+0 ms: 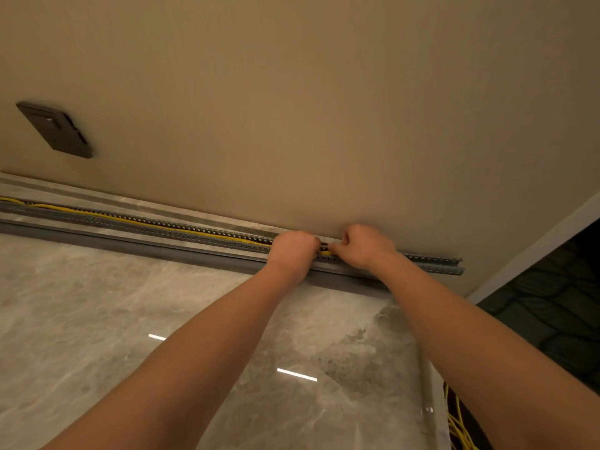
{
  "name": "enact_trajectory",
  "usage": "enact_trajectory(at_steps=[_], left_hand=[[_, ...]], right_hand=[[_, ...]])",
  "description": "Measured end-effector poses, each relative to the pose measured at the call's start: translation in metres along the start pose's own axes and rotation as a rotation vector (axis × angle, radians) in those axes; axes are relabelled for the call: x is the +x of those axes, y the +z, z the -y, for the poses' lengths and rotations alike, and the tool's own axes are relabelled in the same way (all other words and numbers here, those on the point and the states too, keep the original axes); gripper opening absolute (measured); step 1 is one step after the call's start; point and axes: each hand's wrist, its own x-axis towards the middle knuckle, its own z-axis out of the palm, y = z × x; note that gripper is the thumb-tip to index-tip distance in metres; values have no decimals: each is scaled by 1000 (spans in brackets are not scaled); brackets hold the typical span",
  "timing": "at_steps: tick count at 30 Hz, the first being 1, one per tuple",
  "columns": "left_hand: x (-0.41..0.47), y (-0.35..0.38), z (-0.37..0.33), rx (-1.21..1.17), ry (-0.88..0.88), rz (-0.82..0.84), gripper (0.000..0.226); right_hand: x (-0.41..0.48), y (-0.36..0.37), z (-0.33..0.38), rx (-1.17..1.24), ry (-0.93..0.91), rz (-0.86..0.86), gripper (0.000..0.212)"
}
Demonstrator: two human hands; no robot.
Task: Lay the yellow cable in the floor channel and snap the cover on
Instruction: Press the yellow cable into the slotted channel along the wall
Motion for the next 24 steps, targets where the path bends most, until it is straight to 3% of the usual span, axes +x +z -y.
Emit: enact_trajectory(at_steps=[4,9,13,16,19,24], left_hand=[[1,5,0,-15,-12,7,23],[1,5,-2,-4,-20,1,24],[0,3,-2,-13,-32,3,24],[0,2,-1,-75,-63,-1,24],[0,-3,-1,-109,-99,14,22],[0,-7,-15,-135,-54,-41,24]], right_hand=[[-9,-9,-24,154,134,95,38],[-17,-19,-31,437,274,251,23],[-16,-27,-40,407,218,253,19],[-10,-25,-44,379,107,137,26],[-8,-23,-42,184,-4,18,27],[-12,-18,-40,-112,-137,-32,12]])
